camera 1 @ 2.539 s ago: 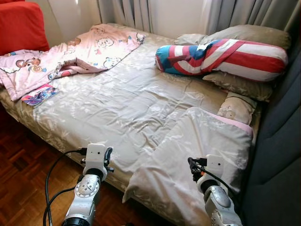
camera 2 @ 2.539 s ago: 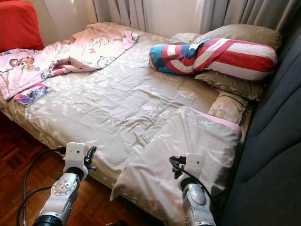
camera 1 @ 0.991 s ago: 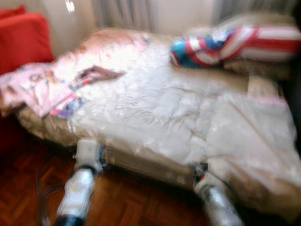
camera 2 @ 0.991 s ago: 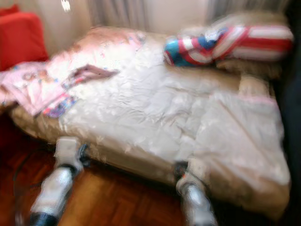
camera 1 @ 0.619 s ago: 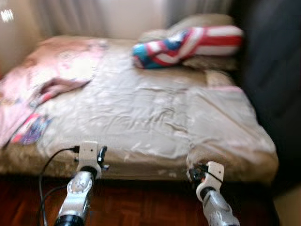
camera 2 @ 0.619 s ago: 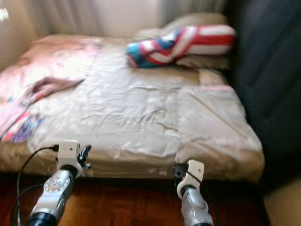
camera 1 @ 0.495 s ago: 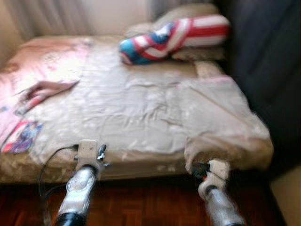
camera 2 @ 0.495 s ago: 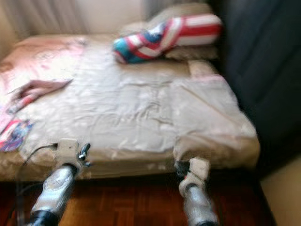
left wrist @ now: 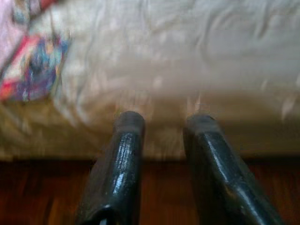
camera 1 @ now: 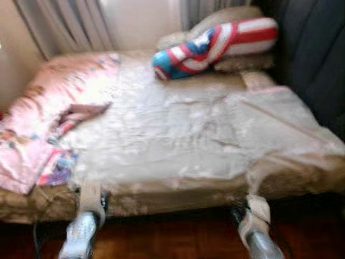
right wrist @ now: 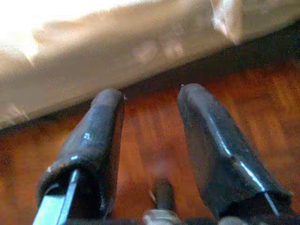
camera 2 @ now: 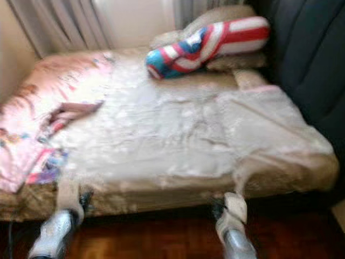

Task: Clean up the room

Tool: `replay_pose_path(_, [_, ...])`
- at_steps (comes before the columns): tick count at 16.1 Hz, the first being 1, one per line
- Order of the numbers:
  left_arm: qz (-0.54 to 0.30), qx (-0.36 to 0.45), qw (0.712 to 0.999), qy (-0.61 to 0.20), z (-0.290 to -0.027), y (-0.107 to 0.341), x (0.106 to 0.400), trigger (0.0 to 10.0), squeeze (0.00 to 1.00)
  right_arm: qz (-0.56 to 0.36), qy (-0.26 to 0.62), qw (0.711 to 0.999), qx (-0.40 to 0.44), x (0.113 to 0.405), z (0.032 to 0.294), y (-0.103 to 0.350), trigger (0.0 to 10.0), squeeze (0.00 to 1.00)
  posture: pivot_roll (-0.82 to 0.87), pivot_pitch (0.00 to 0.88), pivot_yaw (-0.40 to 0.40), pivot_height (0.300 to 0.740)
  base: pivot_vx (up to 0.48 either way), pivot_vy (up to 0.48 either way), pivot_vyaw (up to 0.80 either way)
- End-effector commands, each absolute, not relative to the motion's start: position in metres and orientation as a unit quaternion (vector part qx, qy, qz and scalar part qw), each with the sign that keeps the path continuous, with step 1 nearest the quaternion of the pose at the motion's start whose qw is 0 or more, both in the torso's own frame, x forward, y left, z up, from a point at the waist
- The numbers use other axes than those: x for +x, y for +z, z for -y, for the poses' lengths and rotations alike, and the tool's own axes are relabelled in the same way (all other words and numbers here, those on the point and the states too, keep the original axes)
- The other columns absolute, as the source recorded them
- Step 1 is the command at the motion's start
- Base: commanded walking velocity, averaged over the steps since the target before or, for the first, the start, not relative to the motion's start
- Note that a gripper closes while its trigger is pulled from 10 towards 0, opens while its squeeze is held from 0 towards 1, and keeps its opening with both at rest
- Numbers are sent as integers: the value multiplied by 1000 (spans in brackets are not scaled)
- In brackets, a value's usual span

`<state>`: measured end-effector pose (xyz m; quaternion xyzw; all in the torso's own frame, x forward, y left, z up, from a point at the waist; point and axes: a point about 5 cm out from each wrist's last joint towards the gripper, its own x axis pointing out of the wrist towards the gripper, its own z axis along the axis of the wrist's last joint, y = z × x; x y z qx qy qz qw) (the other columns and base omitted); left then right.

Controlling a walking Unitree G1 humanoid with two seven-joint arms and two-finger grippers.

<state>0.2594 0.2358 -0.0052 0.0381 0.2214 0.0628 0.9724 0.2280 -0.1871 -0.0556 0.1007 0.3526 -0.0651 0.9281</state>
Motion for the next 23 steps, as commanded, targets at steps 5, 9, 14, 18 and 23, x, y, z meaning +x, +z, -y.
replay_pose_path(5, [-341,-28,928,149,-258,-49,207,10000,0,-404,-21,913,55,204,178,-72,10000,0,12,44,-2,740,0,480,0])
replay_pose_path(9, [-384,-24,912,142,-250,-62,193,10000,0,-429,-14,902,56,188,174,-82,10000,0,19,41,-1,740,0,480,400])
replay_pose_path(14, [-431,1,897,101,-235,-74,183,10000,0,-455,-8,889,52,175,171,-88,10000,0,11,23,6,740,0,480,0])
replay_pose_path(18, [-448,5,889,98,-237,-78,174,10000,0,-473,-4,880,44,164,170,-94,10000,0,12,8,7,740,0,480,0])
replay_pose_path(23, [-487,3,866,111,-259,-86,141,10000,0,-481,-6,875,42,159,170,-96,10000,0,11,0,11,740,0,478,0])
